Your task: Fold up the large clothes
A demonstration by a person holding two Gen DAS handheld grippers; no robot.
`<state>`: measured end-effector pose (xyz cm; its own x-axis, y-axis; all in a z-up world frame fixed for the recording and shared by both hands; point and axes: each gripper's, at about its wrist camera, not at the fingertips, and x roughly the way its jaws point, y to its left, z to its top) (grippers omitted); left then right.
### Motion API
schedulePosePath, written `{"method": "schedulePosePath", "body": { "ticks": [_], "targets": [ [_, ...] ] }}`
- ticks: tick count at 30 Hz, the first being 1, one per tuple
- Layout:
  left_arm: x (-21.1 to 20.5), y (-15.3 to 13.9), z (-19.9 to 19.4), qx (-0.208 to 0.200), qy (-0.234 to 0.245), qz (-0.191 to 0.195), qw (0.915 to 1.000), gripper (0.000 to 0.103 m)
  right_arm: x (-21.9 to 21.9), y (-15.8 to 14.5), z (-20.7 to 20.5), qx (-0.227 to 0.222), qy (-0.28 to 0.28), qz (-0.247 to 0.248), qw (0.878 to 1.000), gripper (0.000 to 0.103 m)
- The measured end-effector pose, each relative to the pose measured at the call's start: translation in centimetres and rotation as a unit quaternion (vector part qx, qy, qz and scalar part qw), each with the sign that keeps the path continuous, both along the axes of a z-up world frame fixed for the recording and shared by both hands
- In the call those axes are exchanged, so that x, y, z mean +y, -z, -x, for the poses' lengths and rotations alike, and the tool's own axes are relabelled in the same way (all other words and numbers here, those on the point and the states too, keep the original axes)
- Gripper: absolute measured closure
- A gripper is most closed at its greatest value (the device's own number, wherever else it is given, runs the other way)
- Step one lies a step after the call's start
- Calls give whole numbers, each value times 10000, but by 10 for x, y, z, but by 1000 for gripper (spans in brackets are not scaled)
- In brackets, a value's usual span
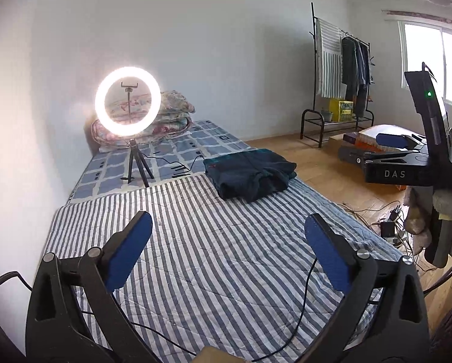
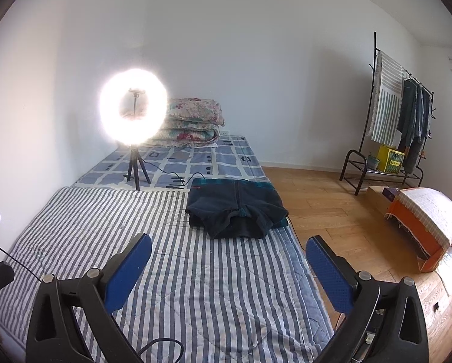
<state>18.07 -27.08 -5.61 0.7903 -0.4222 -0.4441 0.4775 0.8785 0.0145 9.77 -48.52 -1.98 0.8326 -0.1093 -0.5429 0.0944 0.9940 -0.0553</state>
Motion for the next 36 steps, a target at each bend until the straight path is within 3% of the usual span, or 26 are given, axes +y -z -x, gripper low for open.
{"method": "schedulePosePath", "body": {
  "ticks": [15, 36],
  "targets": [
    [-15, 14, -4, 161, -122, -428, 9989, 0, 5, 13, -5, 104, -6, 59, 9999, 0],
    [-20, 13, 0, 135, -87, -434, 9989, 0, 4, 18, -5, 154, 19, 34, 9999, 0]
  ]
}}
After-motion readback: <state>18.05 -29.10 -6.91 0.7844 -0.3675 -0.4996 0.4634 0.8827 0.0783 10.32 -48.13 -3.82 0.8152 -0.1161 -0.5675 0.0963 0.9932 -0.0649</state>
